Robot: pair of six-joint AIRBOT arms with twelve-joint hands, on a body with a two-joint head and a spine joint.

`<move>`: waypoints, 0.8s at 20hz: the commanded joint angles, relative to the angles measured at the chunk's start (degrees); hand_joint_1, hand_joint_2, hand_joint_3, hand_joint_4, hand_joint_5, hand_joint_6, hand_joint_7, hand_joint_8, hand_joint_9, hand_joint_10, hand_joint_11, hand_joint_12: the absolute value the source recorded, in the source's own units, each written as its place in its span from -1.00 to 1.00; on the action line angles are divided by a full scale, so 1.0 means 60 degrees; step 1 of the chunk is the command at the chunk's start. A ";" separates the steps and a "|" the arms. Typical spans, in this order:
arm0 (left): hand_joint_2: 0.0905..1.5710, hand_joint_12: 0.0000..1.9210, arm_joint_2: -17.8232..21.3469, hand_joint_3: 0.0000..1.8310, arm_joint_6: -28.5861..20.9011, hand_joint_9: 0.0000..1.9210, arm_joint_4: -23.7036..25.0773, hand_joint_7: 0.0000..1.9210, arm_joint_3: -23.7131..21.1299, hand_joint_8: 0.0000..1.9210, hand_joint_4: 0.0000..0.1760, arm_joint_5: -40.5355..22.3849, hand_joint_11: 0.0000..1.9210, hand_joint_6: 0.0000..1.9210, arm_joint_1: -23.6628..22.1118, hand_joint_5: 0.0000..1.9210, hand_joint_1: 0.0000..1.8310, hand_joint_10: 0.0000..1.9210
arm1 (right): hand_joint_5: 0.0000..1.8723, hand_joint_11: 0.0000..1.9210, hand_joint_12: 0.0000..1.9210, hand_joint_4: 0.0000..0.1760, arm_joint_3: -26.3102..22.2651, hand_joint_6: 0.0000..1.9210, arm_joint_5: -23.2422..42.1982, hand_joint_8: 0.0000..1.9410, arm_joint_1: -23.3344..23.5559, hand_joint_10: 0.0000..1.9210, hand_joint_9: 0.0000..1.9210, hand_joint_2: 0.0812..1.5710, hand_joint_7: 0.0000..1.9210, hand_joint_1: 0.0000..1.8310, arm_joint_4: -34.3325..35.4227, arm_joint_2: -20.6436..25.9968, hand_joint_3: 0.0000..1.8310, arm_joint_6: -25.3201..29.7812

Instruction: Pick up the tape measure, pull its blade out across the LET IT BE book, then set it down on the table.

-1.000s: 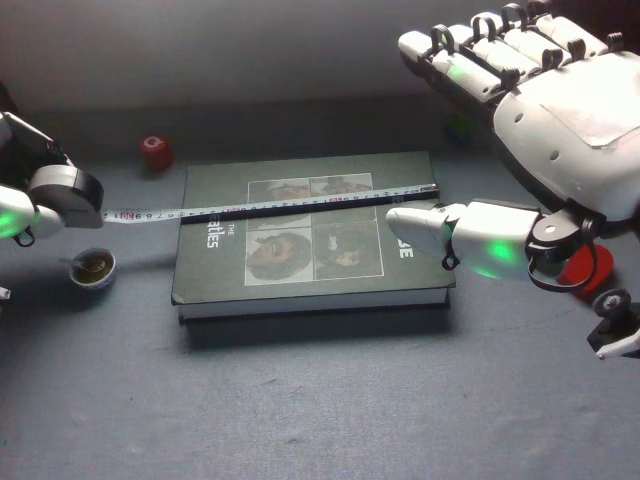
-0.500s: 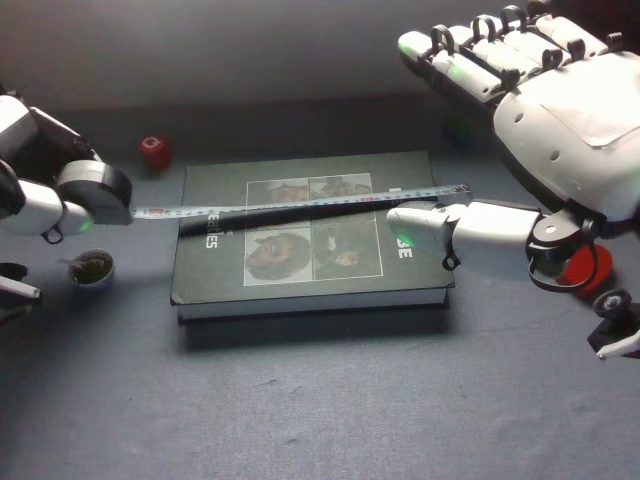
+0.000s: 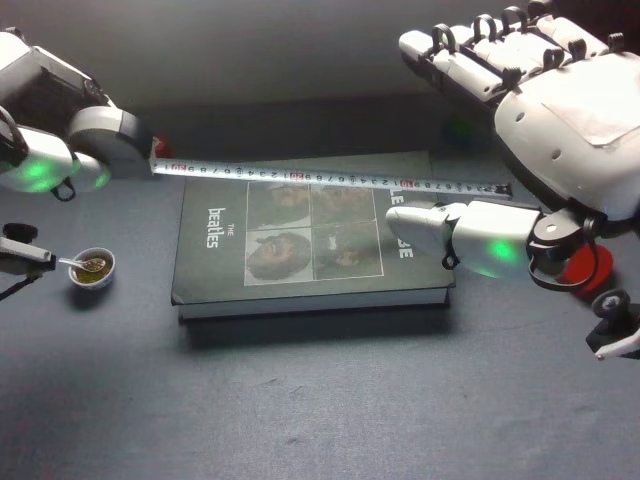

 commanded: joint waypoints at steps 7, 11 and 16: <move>0.36 0.16 0.1332 -1.00 0.0886 -0.07 -0.1062 0.07 -0.1778 -0.01 -1.00 -0.1058 -0.17 -0.19 -0.0373 0.06 0.51 0.29 | -0.95 -1.00 -0.34 0.02 -0.0030 -1.00 0.0715 -1.00 0.0087 -1.00 -0.88 0.29 -0.87 -0.72 -0.0737 0.0050 -1.00 0.0088; 0.36 0.15 0.1866 -1.00 0.0776 -0.08 -0.1319 0.08 -0.2522 -0.01 -1.00 -0.0922 -0.16 -0.23 0.0076 0.08 0.51 0.29 | -0.96 -1.00 -0.33 0.01 -0.0030 -1.00 0.0717 -1.00 0.0055 -1.00 -0.87 0.29 -0.88 -0.72 -0.0793 0.0050 -1.00 0.0108; 0.34 0.14 0.2011 -1.00 0.0429 -0.05 -0.1317 0.11 -0.2908 -0.06 -1.00 -0.0632 -0.15 -0.25 0.0792 0.09 0.51 0.25 | -0.96 -1.00 -0.36 0.00 -0.0032 -1.00 0.0718 -1.00 -0.0023 -1.00 -0.88 0.31 -0.89 -0.74 -0.1012 0.0050 -1.00 0.0184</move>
